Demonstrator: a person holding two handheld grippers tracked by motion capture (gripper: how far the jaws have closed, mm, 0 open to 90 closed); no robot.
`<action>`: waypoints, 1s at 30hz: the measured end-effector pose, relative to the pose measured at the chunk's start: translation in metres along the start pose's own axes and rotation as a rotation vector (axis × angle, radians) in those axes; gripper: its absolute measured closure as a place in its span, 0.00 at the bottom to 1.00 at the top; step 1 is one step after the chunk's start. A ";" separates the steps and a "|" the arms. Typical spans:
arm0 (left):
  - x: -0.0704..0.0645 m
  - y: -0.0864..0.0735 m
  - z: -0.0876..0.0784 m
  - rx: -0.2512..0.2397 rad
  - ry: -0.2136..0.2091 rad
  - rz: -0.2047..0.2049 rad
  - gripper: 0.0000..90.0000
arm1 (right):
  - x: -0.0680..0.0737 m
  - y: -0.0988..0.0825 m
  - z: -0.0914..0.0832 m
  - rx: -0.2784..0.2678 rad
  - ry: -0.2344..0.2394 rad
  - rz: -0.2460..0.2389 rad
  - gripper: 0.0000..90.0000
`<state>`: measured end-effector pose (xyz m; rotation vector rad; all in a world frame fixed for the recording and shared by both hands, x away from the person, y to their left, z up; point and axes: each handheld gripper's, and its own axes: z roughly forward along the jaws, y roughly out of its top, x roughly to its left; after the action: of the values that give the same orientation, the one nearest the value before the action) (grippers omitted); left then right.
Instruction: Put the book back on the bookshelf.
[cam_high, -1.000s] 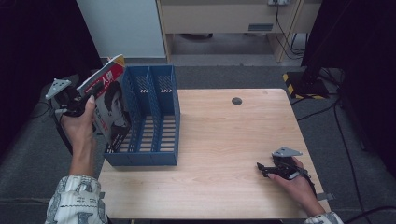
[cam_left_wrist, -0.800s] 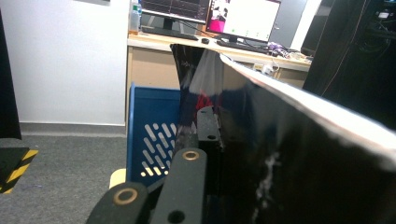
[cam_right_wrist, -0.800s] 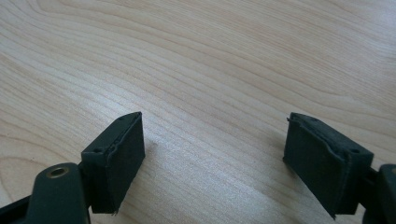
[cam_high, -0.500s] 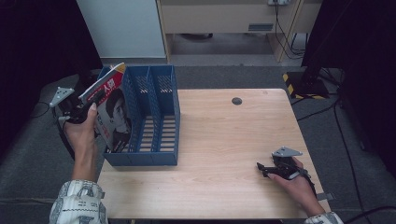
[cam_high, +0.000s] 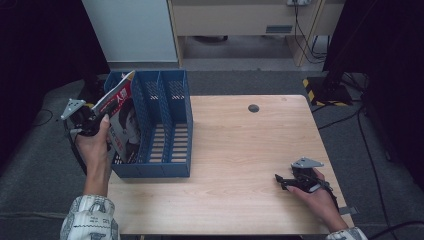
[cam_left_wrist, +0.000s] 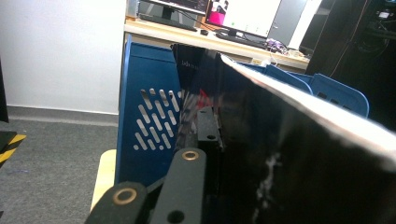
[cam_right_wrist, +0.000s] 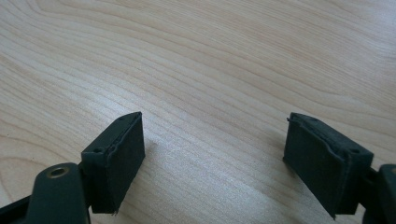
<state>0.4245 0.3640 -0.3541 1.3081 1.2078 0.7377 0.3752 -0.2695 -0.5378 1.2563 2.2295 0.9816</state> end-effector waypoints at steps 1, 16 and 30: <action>0.000 0.000 0.000 0.001 0.003 0.000 0.95 | 0.000 0.000 0.000 0.000 0.000 0.000 0.23; 0.010 -0.006 -0.005 0.059 0.051 -0.002 0.93 | 0.000 0.000 0.000 0.000 0.000 0.000 0.23; 0.019 -0.003 -0.013 0.100 0.071 -0.022 0.90 | 0.000 0.000 0.000 0.002 0.001 0.001 0.23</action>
<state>0.4165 0.3851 -0.3597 1.3582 1.3286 0.7209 0.3748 -0.2693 -0.5376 1.2578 2.2312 0.9812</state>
